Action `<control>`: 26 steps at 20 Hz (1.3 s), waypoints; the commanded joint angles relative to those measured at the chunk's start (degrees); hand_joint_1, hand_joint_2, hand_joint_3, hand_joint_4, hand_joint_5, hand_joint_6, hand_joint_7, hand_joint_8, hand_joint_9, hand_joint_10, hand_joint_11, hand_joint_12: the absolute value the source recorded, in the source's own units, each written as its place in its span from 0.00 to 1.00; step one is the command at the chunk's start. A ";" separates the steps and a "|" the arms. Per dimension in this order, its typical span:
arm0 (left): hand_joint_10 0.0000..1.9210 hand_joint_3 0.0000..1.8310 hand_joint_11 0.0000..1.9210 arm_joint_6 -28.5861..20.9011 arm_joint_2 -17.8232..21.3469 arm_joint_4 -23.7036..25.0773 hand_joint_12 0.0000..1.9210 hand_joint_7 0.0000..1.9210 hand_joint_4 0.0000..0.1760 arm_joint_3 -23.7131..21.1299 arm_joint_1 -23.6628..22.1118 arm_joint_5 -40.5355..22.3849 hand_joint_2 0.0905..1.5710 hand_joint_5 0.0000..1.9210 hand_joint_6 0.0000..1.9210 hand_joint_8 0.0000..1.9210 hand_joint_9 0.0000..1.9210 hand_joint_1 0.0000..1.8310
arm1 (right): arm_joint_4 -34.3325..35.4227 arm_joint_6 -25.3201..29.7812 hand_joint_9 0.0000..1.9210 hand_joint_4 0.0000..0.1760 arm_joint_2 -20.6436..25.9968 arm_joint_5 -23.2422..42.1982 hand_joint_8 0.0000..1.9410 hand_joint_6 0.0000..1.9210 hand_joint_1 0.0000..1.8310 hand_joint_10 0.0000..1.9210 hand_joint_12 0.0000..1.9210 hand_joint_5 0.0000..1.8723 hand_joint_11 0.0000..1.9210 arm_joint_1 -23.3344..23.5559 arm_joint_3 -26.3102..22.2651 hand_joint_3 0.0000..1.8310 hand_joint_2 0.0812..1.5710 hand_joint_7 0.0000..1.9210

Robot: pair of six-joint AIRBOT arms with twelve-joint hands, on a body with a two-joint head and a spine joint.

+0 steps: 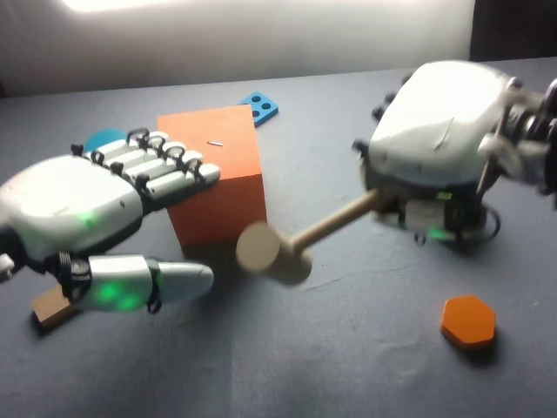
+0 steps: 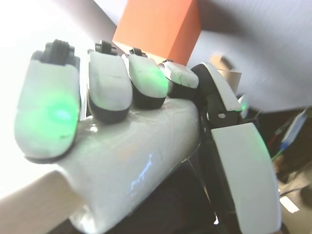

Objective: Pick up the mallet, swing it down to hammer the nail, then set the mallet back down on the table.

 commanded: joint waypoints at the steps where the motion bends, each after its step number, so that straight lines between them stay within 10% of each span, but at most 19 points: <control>1: 0.00 0.00 0.00 -0.42 0.88 0.24 0.00 0.03 0.00 -0.03 -1.48 -4.88 0.74 0.04 0.00 0.00 0.02 0.00 | -1.30 -0.13 0.82 1.00 -0.45 -1.65 1.00 1.00 0.26 1.00 1.00 0.64 0.93 0.15 -0.06 0.00 0.99 0.76; 11: 0.00 0.00 0.01 -4.05 5.22 4.88 0.01 0.05 0.00 -4.13 -8.23 -1.40 0.73 0.05 0.00 0.00 0.04 0.00 | -2.11 -0.46 0.83 1.00 -14.24 -6.79 1.00 1.00 0.27 1.00 1.00 0.64 0.94 -4.19 6.99 0.00 0.98 0.77; 21: 0.01 0.00 0.01 -4.05 7.13 5.11 0.00 0.05 0.00 -7.16 -12.03 1.38 0.73 0.05 0.01 0.01 0.04 0.00 | -2.12 -5.03 0.77 0.99 -18.01 -8.80 1.00 1.00 0.23 1.00 1.00 0.59 0.89 -7.35 9.02 0.00 0.99 0.70; 22: 0.01 0.00 0.01 -4.05 7.35 5.14 0.00 0.05 0.00 -7.30 -12.20 1.51 0.73 0.05 0.01 0.00 0.04 0.00 | -2.12 -5.09 0.68 0.11 -17.91 -8.81 1.00 1.00 0.17 1.00 1.00 0.50 0.80 -7.57 9.02 0.00 0.95 0.60; 26: 0.00 0.00 0.00 -4.05 7.59 5.14 0.00 0.05 0.00 -7.57 -12.35 1.73 0.73 0.05 0.00 0.00 0.03 0.00 | -2.14 -5.62 0.21 0.00 -17.47 -8.73 0.99 0.97 0.04 1.00 1.00 0.13 0.23 -8.51 8.91 0.00 0.83 0.19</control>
